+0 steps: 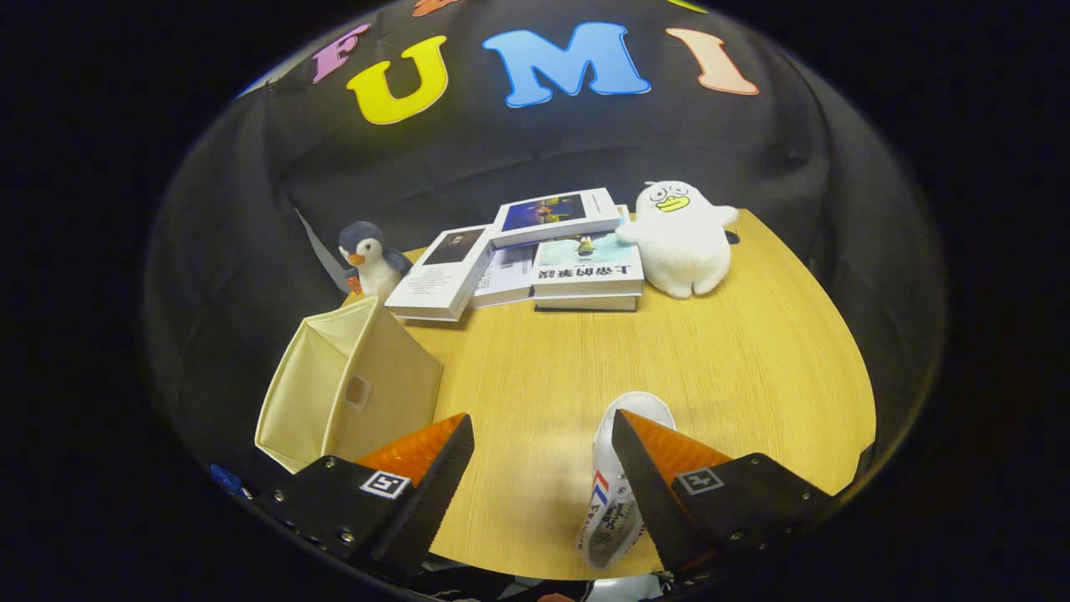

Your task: Open the storage box then place both shoes into the box .Put the left shoe in first, then the right shoe, with the right side of both shoes facing outward in a uniform manner.

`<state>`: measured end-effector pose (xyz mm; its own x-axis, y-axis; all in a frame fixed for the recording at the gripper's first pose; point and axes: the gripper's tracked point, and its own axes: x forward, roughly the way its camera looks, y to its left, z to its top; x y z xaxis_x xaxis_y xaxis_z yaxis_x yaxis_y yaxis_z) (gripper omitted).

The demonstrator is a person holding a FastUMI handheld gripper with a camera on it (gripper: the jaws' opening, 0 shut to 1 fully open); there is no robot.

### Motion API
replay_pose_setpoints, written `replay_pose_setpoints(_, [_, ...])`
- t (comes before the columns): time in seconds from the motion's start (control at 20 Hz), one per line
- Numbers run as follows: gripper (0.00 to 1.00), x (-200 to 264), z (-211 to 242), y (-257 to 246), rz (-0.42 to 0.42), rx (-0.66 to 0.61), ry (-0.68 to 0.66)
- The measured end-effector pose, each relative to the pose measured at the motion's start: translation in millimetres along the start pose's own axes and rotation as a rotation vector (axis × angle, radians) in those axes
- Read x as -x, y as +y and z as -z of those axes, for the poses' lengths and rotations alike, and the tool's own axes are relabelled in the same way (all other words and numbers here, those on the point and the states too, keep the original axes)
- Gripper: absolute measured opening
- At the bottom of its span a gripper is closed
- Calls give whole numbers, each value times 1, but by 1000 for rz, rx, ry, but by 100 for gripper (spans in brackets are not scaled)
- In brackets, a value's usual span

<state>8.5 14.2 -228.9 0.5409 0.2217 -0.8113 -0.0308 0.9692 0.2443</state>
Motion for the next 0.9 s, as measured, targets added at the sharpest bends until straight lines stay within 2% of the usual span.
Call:
replay_pose_setpoints(0.5, [100,-25,54,-88,132,-17,133])
replay_pose_setpoints(0.9, [100,-43,98,-118,183,-13,269])
